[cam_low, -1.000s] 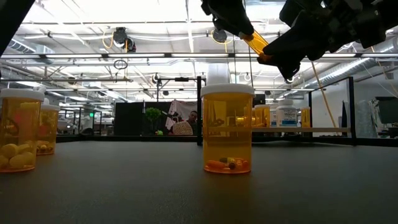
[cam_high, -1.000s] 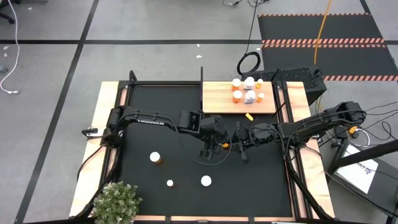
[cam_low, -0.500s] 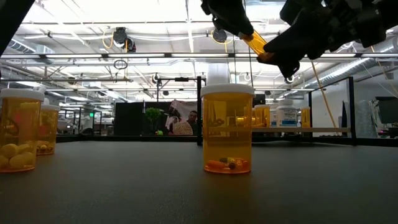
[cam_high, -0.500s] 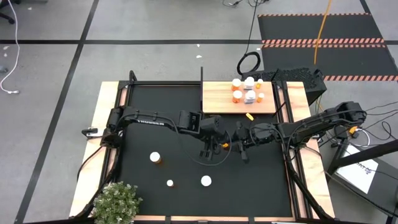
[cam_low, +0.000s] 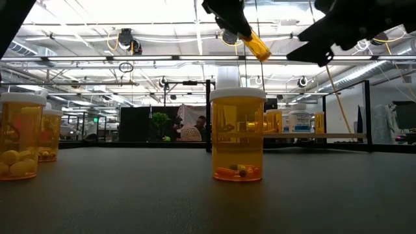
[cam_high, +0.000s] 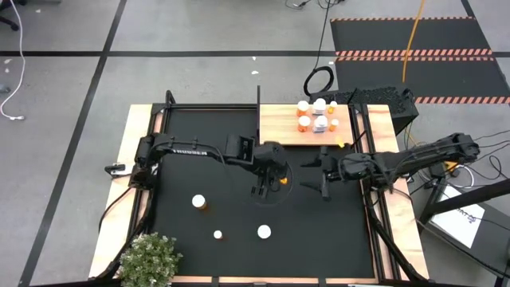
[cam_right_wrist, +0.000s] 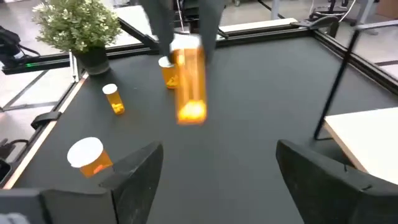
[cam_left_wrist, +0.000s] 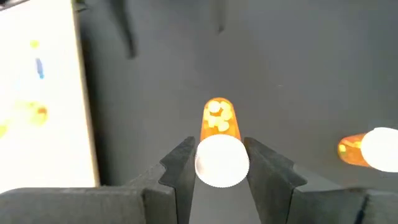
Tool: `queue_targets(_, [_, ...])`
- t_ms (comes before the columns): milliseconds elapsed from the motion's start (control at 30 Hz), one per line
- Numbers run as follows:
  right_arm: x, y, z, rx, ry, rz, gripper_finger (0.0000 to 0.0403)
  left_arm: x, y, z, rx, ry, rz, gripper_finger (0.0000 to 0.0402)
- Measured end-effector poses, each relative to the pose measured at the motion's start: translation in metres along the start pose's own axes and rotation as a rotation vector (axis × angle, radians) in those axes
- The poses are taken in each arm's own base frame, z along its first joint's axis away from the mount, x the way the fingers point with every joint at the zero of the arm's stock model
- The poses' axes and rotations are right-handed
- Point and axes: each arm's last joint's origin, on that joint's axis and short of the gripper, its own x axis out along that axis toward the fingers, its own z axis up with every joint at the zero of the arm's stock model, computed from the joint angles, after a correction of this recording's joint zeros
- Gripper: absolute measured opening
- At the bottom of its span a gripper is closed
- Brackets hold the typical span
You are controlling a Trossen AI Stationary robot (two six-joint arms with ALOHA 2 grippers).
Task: Pick and place medicine bottles onto shelf by color
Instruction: Put the small orange pill bottle on the shelf
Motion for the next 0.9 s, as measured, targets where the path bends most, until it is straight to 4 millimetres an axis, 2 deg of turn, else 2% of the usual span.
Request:
queue_targets(133, [-0.016, -0.004, 0.0, -0.005, 0.004, -0.032, 0.0304, -0.018, 0.019, -0.002, -0.014, 0.032, 0.021, 0.0129])
queue_targets(233, [-0.021, -0.007, -0.006, -0.026, 0.018, -0.056, 0.0296, -0.029, 0.035, -0.002, 0.0, 0.027, 0.06, 0.0129])
queue_targets(467, [-0.014, -0.014, -0.041, -0.041, 0.03, -0.102, 0.0284, -0.06, 0.087, -0.008, -0.022, -0.012, 0.195, 0.0129])
queue_targets(667, [-0.01, -0.021, -0.064, -0.081, -0.024, -0.193, 0.0283, -0.076, 0.128, -0.021, -0.058, -0.038, 0.282, 0.0129])
queue_targets(800, [-0.011, -0.023, -0.064, -0.102, -0.071, -0.274, 0.0283, -0.08, 0.15, -0.029, -0.086, -0.075, 0.31, 0.0129])
queue_targets(900, [-0.012, -0.025, -0.058, -0.118, -0.133, -0.365, 0.0283, -0.078, 0.158, -0.032, -0.083, -0.101, 0.283, 0.0129])
